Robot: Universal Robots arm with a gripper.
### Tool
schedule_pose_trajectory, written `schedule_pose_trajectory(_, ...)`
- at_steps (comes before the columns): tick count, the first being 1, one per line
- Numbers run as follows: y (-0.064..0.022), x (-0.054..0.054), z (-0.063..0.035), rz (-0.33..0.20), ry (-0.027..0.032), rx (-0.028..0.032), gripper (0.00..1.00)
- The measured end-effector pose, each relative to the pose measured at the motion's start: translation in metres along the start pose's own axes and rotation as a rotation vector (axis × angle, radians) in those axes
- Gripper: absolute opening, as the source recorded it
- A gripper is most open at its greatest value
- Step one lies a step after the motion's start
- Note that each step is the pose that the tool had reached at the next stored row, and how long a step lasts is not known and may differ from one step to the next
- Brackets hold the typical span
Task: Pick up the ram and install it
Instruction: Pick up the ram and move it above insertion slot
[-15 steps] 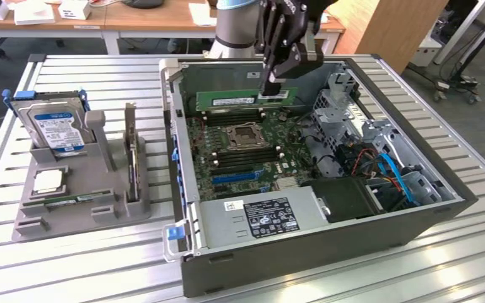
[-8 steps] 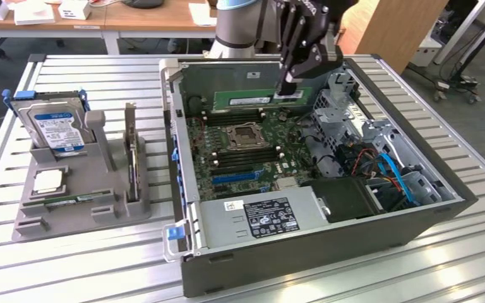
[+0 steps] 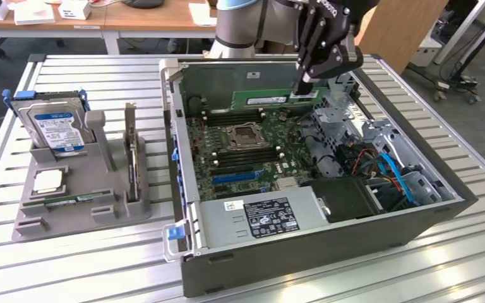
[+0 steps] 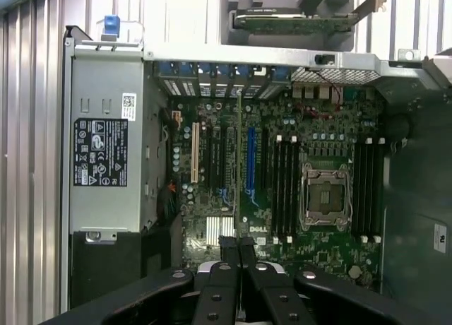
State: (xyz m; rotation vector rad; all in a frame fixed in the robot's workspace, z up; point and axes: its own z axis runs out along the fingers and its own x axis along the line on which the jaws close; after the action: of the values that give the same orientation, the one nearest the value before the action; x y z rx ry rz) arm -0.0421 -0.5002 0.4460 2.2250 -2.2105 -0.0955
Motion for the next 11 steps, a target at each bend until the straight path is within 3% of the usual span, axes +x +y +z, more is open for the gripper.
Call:
schedule_pose_trajectory(4,-0.0068,0.0001,0.0,0.0,0.0,0.0,0.11)
schedule_pose_trajectory(11,-0.0076,0.0,0.0,0.0,0.0,0.0,0.11)
